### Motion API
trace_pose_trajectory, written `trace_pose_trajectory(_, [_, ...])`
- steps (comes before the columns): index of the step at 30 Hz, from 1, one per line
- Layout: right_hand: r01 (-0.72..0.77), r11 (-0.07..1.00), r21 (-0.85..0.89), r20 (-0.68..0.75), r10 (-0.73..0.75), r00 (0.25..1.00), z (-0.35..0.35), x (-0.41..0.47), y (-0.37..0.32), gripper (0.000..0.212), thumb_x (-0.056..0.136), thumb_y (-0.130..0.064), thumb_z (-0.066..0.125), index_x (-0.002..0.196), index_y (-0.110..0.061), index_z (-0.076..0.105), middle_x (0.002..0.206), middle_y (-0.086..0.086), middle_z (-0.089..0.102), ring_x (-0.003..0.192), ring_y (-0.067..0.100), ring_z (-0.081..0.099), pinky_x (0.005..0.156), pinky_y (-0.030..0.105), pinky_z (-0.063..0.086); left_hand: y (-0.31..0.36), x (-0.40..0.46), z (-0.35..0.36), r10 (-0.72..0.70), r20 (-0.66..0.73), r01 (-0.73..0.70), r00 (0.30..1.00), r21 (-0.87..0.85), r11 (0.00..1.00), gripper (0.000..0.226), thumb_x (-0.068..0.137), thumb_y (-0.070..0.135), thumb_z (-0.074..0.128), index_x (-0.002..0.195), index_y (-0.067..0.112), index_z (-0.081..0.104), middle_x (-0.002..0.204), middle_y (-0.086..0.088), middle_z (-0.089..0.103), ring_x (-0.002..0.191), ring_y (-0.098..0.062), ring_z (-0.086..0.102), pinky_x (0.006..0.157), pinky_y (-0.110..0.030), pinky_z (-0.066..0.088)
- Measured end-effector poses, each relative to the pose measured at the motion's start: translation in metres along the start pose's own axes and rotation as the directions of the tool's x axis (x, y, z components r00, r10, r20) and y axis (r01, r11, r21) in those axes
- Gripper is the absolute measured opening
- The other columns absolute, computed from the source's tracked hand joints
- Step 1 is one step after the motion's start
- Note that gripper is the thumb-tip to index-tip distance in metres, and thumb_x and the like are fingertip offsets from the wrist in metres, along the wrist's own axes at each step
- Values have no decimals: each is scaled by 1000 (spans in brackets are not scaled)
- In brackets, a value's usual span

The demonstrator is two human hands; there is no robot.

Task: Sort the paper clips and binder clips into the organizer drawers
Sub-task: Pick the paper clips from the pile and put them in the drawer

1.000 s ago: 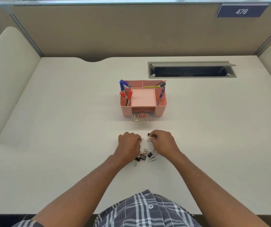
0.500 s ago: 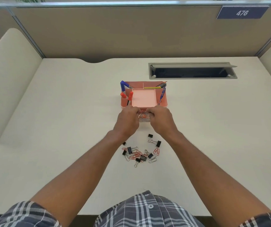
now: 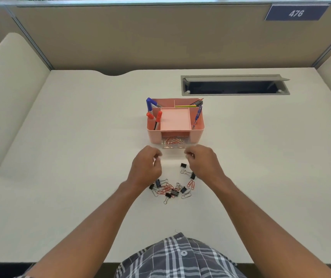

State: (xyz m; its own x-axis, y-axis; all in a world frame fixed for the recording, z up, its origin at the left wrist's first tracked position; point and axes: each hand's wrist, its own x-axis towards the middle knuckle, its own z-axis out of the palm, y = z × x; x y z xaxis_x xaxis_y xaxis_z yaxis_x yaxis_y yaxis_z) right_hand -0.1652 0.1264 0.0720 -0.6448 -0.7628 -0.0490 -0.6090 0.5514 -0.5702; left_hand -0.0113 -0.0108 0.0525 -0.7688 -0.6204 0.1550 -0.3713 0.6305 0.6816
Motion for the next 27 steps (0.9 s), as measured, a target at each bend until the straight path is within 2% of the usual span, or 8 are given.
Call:
trace_pose_trajectory(2, [-97, 990, -101, 111, 108, 988, 9, -11, 14, 24, 92, -17, 56, 112, -16, 69, 110, 5, 67, 100, 25, 63, 86, 34, 49, -15, -26, 2, -75, 72, 72, 995, 41, 997, 26, 73, 2, 59, 95, 16, 63, 87, 4, 58, 77, -14, 54, 70, -31, 49])
trace_pose_trajectory(4, [-153, 972, -179, 169, 183, 969, 17, -23, 24, 28, 92, -18, 58, 119, -15, 66, 115, 10, 62, 105, 29, 61, 87, 34, 48, -25, -47, 3, -101, 138, 87, 985, 105, 991, 31, 68, 4, 58, 97, 15, 64, 89, 3, 58, 82, -17, 56, 73, -31, 50])
trace_pose_trajectory(9, [-181, 959, -216, 198, 225, 954, 33, -36, 28, 19, 88, -8, 55, 103, -8, 64, 105, 12, 54, 88, 32, 59, 71, 33, 45, -32, -67, 11, -91, 172, 60, 981, 179, 982, 32, 72, 3, 62, 102, 12, 66, 96, 0, 60, 90, -20, 58, 76, -23, 44])
trace_pose_trajectory(14, [-174, 973, -151, 196, 202, 960, 41, -31, 23, 16, 91, -10, 53, 104, -6, 62, 104, 11, 51, 90, 32, 59, 75, 34, 46, -21, -56, 21, -35, 165, 7, 986, 167, 986, 21, 84, 4, 60, 104, 9, 65, 98, -4, 60, 92, -23, 57, 78, -28, 45])
trace_pose_trajectory(20, [-164, 985, -58, 139, 170, 976, 39, -31, 22, 30, 94, -15, 53, 123, -12, 59, 118, 8, 54, 101, 29, 59, 81, 31, 44, -12, -46, 32, -29, 159, 13, 987, 98, 995, 22, 89, 1, 55, 108, 5, 64, 100, -8, 62, 95, -25, 58, 82, -30, 45])
trace_pose_trajectory(23, [-79, 996, -50, 114, 85, 990, 40, -36, 19, 23, 94, -18, 56, 116, -16, 65, 112, 2, 58, 97, 23, 60, 82, 31, 46, -13, -47, 32, -41, 137, 43, 990, -12, 999, 21, 92, -1, 54, 110, 3, 64, 101, -9, 66, 93, -24, 62, 83, -32, 50])
trace_pose_trajectory(27, [49, 992, -112, 224, -23, 974, 47, -44, 7, 19, 93, -20, 52, 97, -15, 69, 95, 4, 64, 91, 24, 58, 75, 38, 49, -16, -53, 28, -108, 102, 120, 989, -117, 986, 31, 86, -10, 50, 108, 7, 63, 102, -3, 66, 93, -15, 61, 84, -29, 52])
